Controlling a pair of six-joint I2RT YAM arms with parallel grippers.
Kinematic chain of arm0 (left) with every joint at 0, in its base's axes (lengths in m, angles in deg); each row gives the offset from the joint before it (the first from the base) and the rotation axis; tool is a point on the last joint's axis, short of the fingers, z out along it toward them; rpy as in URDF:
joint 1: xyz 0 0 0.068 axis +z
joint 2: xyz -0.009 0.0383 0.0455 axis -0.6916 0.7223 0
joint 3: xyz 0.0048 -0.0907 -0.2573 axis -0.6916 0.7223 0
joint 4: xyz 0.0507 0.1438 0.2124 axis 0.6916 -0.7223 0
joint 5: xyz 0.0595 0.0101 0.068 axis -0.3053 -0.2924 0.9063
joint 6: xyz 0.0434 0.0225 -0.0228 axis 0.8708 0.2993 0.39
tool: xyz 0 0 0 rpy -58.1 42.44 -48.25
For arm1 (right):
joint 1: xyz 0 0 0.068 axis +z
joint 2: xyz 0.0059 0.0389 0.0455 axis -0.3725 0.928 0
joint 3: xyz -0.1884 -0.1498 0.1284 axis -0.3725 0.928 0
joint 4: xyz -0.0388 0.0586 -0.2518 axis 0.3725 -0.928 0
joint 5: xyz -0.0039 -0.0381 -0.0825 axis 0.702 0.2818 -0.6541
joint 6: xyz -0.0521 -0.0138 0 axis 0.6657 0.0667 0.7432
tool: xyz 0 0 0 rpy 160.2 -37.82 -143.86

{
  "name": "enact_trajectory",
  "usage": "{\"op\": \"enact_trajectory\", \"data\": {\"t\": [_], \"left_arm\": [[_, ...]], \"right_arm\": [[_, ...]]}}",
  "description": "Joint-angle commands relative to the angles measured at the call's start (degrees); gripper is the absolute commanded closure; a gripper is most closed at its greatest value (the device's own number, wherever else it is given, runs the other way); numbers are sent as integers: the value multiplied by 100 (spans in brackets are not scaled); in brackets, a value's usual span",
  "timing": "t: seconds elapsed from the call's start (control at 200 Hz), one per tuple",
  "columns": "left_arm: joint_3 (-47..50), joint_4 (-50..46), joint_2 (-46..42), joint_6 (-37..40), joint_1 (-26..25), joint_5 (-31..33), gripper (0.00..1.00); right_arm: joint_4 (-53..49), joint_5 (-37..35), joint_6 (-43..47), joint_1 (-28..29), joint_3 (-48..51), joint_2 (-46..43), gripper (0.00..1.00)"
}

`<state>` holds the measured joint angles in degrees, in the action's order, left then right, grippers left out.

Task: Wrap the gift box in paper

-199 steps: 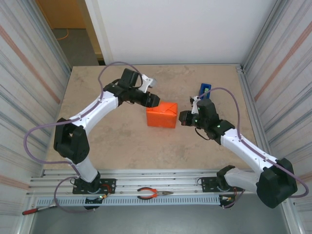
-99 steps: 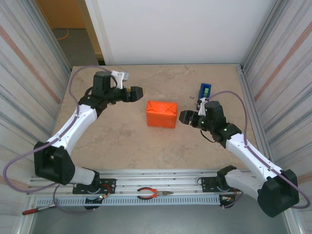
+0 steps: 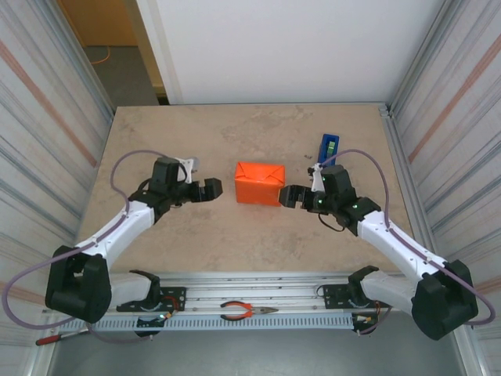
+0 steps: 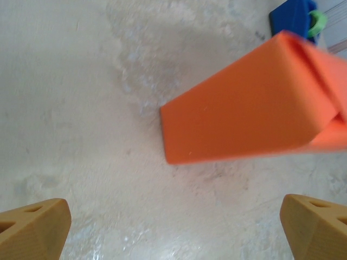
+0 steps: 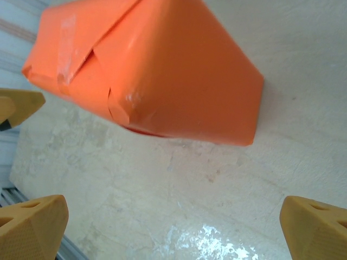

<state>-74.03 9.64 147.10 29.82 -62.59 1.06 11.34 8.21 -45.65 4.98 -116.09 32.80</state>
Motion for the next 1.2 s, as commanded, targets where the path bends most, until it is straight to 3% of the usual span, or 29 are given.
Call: {"op": "enact_trajectory", "data": {"t": [0.0, 0.145, 0.481, 0.922, 1.198], "left_arm": [[268, 286, -146, -97, -297, 260, 1], [567, 693, -69, -181, -701, 492, 1], [383, 1246, 579, -221, -1034, 589, 1], [-457, 1230, 1308, 36, -993, 679, 1], [-1671, 1081, 2136, 195, -468, 473, 1]], "right_arm": [[-61, -78, 93, 159, 69, 90, 2], [82, -219, 12, 266, 69, 248, 1], [537, -327, -32, 67, 16, 822, 3], [988, -155, -136, -249, -295, 1473, 5], [1205, 150, -252, -712, -1230, 2443, 6]]}}
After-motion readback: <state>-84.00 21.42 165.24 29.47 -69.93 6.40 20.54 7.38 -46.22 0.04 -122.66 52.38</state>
